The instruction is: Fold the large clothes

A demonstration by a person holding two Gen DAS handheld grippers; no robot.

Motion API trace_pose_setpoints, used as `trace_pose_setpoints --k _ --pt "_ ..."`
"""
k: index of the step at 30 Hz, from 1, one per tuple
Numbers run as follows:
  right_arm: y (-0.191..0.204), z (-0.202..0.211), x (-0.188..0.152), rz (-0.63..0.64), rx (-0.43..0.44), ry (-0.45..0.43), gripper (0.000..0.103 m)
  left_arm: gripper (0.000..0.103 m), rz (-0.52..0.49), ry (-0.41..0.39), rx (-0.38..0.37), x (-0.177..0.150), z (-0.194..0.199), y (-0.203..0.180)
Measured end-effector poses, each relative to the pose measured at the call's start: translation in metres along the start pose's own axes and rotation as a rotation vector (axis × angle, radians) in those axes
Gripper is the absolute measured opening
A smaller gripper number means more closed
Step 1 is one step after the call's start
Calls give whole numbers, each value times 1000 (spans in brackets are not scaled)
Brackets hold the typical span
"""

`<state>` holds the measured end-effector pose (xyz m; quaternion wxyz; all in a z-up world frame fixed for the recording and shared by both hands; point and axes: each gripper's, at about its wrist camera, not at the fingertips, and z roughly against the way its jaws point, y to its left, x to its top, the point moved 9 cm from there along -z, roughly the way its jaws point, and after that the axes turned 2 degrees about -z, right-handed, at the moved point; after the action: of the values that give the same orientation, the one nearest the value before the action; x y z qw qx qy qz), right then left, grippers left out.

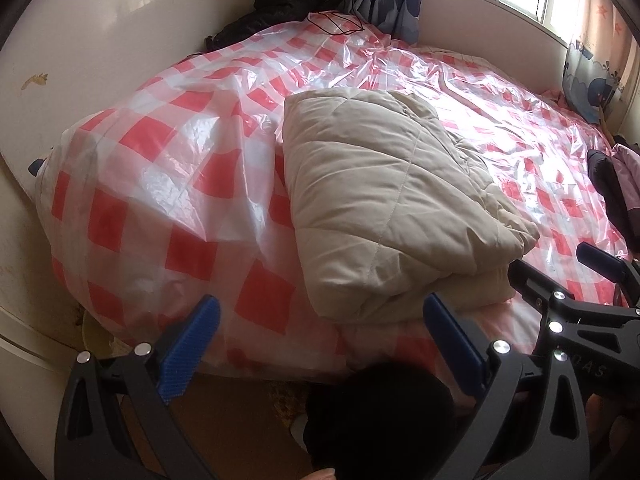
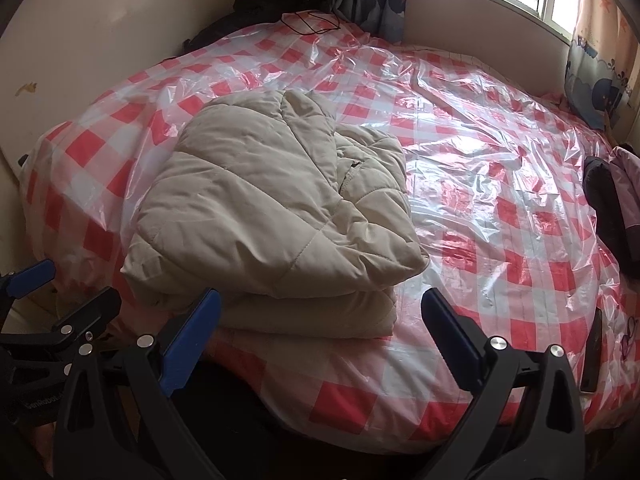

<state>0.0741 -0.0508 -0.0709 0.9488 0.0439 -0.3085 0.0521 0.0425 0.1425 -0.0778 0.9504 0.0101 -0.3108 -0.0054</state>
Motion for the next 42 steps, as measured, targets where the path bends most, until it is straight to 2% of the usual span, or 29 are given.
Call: trace_pose_setpoints --k 15,20,42 --pt "0 0 2 -2 4 -6 97 97 -3 -30 2 4 8 -6" --pt "1 0 3 -3 6 -6 97 97 -4 -19 11 4 9 -5" --pt "14 8 10 -9 10 -31 97 98 -5 -74 44 10 23 2"
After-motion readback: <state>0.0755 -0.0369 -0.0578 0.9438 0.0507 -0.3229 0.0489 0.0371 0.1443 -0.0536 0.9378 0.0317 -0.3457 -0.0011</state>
